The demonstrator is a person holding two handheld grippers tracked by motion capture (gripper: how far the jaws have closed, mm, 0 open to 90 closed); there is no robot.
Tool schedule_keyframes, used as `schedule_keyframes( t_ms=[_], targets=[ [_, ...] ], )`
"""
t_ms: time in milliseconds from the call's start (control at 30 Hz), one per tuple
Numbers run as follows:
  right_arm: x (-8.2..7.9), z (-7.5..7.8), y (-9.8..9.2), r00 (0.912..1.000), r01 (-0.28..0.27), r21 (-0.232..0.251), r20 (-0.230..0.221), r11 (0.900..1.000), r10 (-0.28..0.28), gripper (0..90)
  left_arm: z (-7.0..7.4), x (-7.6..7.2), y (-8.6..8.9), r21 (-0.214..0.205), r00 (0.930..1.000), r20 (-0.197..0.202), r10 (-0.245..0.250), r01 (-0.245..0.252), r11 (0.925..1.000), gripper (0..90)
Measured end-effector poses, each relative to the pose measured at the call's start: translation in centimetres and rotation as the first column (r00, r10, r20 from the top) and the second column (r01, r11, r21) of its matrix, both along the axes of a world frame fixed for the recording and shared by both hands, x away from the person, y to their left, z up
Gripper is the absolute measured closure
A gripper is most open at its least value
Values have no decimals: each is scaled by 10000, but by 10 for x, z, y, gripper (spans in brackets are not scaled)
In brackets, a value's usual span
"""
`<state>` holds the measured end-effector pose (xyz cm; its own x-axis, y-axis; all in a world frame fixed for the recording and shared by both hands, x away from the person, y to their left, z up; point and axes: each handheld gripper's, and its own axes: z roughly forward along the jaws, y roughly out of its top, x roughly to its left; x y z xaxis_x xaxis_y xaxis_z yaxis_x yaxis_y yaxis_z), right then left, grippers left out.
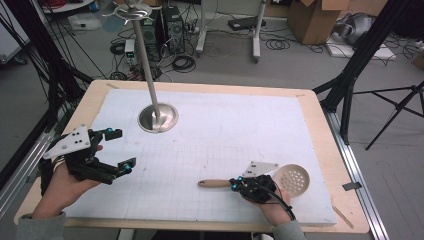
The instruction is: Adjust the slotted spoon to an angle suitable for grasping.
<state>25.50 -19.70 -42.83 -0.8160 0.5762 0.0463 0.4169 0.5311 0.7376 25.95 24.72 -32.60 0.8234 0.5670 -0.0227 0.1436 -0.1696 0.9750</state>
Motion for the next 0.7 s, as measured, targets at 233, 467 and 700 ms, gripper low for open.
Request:
schedule_keyframes(
  t_ms=[233,467,700],
  targets=[
    [4,-6,17,9972,-736,-230,-167,9970,733,892,-1,-4,6,33,9999,-28,170,-170,9999,20],
    [11,-10,26,9969,-786,-408,-129,9961,781,892,-1,-6,8,74,9998,-13,211,-210,9998,20],
    [24,-12,30,9990,-438,-321,-89,9985,435,892,-1,-9,12,74,9995,-22,319,-319,9995,20]
  ],
)
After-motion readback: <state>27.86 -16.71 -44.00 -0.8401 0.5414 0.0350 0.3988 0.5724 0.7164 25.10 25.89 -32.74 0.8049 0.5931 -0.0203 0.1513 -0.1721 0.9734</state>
